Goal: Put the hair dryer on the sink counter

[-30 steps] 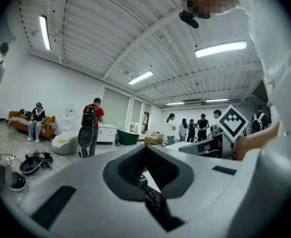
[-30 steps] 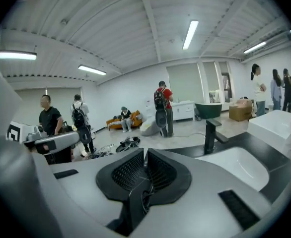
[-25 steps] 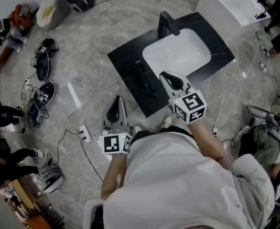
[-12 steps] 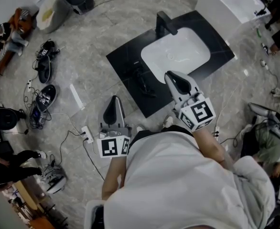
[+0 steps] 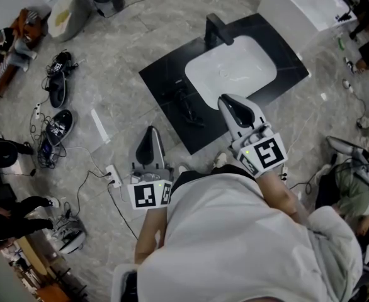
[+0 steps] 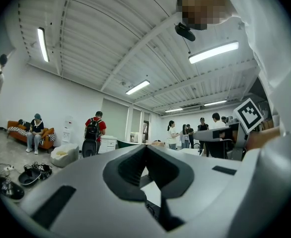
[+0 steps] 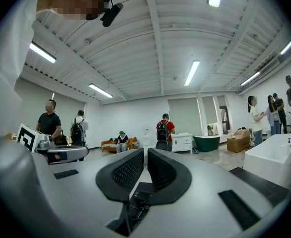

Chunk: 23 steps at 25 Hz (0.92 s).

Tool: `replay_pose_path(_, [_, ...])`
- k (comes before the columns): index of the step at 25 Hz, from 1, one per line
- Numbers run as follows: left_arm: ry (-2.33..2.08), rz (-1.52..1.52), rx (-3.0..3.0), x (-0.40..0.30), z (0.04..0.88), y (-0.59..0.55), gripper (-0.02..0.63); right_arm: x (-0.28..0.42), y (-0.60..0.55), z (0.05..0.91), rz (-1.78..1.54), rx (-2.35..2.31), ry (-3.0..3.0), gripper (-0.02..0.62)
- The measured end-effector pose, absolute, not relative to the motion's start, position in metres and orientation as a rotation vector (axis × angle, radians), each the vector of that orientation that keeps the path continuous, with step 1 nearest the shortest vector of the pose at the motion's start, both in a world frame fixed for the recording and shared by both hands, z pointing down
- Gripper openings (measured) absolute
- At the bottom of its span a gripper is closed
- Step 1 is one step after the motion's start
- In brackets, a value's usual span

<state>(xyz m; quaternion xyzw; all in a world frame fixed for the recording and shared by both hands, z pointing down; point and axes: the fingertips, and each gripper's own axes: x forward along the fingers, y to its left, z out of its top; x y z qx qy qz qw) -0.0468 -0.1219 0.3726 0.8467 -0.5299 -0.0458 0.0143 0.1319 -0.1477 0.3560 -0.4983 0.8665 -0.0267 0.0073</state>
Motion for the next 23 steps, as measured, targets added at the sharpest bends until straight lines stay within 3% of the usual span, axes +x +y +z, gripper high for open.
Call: replay_pose_path(23, [-1.742, -0.142, 2.572, -0.091, 0.376, -0.115, 0.002, 0.118, -0.152, 0.345, -0.088, -1.584, 2.669, 0.049])
